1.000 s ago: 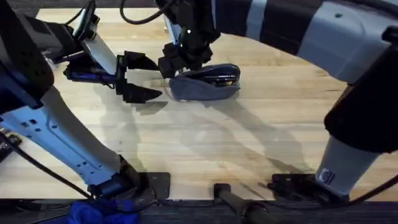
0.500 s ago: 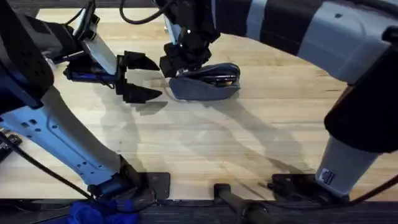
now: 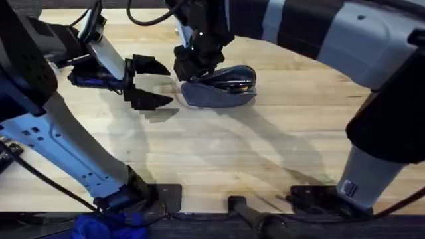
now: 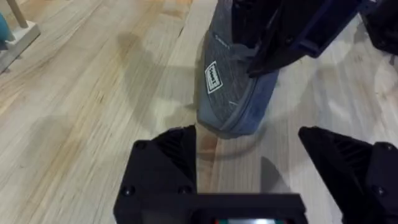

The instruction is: Unzip the bag, pick up the pens from the table one at a time and place them inside, then zip the bag closed.

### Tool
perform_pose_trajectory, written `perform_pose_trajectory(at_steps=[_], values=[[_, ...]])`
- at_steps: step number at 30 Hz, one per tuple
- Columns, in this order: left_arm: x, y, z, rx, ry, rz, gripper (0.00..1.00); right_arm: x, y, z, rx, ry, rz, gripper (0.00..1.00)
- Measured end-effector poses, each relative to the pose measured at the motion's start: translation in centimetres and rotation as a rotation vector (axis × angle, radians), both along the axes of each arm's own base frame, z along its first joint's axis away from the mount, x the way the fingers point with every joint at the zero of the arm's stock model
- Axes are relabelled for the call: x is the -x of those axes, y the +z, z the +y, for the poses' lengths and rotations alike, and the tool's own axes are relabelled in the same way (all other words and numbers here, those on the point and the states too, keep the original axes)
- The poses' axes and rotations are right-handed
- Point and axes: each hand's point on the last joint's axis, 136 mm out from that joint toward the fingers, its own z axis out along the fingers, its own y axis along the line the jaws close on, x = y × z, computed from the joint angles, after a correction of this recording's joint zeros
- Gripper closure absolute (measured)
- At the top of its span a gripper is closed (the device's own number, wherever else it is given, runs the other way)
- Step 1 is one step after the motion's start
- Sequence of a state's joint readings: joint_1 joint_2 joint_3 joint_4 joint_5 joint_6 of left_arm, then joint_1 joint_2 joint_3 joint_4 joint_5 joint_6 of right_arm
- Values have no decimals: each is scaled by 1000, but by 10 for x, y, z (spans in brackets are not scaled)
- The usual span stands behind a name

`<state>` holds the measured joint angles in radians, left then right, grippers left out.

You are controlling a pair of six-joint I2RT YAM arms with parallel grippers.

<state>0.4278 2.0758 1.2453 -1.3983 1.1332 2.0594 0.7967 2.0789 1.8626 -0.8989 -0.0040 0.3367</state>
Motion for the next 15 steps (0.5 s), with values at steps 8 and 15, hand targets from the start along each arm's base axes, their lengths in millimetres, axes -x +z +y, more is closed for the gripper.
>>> perform_pose_trajectory(at_steps=[8,15], values=[[0,0,0,0,0,0,5,0,0,0,0,0,0,916],[0,0,0,0,0,0,6,0,0,0,0,0,0,967]])
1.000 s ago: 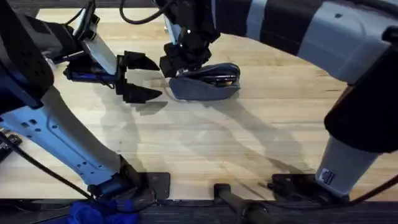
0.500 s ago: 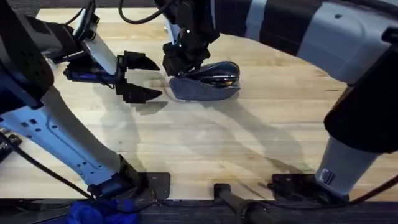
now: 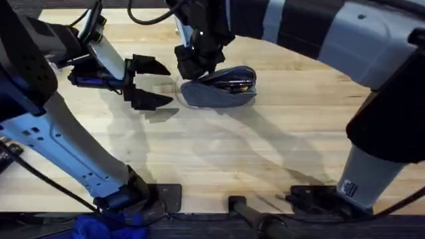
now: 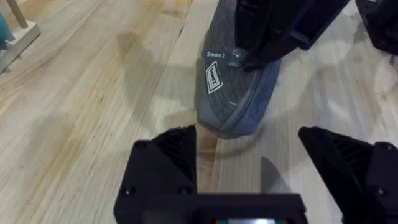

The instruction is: Unzip the bag, pick up the pens from the table one at a time and place them inside, then zip the bag closed.

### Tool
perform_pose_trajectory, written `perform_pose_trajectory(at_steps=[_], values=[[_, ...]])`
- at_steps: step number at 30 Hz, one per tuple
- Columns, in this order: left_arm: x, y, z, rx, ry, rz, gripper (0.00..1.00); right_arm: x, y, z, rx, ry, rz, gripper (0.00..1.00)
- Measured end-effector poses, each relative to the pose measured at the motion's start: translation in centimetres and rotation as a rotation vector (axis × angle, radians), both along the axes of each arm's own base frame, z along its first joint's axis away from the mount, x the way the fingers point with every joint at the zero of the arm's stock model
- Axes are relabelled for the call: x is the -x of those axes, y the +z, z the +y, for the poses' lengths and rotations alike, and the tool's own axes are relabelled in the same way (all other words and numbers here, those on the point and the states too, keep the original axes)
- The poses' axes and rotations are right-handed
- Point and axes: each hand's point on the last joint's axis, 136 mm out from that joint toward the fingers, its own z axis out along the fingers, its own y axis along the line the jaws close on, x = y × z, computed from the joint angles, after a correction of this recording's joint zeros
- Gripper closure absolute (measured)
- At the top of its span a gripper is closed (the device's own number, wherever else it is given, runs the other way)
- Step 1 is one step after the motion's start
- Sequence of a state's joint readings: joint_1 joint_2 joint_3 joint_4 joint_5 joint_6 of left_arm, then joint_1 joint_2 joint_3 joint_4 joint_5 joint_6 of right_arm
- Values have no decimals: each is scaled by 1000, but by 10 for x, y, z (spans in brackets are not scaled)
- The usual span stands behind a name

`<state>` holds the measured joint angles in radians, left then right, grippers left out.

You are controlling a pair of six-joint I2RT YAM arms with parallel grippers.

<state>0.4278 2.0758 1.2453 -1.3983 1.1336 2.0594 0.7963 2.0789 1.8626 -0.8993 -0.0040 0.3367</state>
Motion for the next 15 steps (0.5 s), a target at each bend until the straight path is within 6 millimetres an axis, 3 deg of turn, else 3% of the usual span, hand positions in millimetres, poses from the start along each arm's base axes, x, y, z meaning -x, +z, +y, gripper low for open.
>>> perform_pose_trajectory(at_steps=[15], values=[[0,0,0,0,0,0,6,0,2,-1,4,-2,-2,971]])
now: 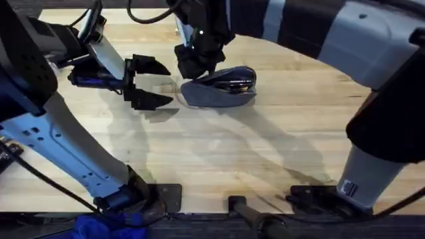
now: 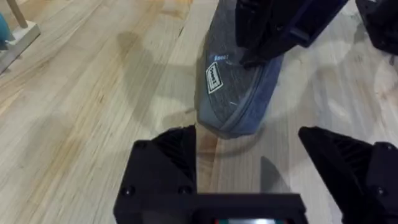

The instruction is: Unzip the bag, pick up the pens from the table one at a time and place them inside, then zip the bag closed.

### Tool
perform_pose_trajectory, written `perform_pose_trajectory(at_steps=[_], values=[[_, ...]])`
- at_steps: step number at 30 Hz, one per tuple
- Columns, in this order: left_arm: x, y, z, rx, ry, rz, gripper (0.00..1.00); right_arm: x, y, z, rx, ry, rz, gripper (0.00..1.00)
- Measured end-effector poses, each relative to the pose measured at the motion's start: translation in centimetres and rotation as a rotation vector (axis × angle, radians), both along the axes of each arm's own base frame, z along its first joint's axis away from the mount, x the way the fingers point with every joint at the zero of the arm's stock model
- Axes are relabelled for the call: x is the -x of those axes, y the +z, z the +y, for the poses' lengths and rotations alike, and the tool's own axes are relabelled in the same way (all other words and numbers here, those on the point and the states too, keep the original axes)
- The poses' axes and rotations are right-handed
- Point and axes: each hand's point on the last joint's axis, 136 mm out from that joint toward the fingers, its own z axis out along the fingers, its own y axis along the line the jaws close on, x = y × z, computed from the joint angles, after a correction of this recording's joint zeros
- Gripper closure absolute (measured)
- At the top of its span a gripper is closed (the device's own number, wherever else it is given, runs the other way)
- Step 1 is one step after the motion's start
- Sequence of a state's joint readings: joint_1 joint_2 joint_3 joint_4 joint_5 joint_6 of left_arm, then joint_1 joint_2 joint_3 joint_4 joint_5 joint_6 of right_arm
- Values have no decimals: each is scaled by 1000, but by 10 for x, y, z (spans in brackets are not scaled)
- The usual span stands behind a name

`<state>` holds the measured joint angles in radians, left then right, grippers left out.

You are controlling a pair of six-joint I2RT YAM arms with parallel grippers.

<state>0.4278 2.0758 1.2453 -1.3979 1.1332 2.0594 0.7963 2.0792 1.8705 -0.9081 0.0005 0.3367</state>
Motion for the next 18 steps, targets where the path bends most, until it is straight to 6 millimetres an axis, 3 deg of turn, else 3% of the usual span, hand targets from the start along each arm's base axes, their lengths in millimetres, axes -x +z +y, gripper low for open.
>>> perform_pose_trajectory(at_steps=[18], values=[[0,0,0,0,0,0,7,-3,15,-4,18,-10,-22,971]])
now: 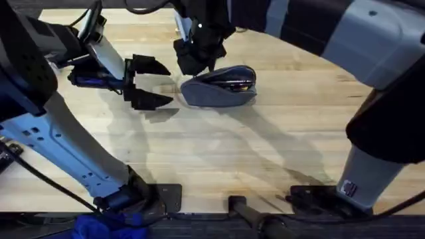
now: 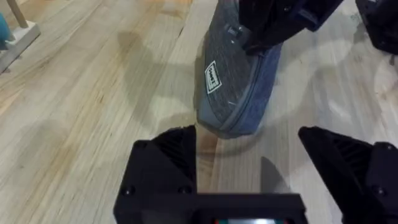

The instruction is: Unzip the bag, pick up the pens from the table one at a time and place them inside, then zip the bag closed.

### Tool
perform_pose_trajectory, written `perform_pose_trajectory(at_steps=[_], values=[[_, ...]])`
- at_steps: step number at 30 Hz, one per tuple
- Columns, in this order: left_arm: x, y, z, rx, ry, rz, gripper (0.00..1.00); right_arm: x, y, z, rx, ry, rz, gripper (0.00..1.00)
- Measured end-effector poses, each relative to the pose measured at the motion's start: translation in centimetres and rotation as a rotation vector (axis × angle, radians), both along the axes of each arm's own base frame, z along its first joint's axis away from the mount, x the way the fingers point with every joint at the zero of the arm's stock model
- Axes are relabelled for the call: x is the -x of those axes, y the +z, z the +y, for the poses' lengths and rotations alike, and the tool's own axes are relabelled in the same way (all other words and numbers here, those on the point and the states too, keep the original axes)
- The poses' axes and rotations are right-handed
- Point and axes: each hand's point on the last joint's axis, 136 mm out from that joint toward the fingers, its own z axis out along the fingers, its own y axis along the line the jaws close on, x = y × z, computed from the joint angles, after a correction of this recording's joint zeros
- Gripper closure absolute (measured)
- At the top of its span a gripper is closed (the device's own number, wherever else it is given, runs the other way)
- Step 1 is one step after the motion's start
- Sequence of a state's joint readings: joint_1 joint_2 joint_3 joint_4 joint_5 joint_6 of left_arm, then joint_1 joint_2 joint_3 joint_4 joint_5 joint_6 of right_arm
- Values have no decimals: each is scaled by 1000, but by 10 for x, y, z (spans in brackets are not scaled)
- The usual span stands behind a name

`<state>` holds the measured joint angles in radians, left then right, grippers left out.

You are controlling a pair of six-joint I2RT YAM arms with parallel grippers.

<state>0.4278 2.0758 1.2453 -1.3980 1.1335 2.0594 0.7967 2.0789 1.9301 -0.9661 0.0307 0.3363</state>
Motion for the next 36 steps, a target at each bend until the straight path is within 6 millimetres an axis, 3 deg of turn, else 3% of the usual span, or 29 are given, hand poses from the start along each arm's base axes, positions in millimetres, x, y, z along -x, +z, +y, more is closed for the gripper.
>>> perform_pose_trajectory(at_steps=[36], values=[[0,0,0,1,1,0,6,-3,0,-5,24,-11,-17,971]])
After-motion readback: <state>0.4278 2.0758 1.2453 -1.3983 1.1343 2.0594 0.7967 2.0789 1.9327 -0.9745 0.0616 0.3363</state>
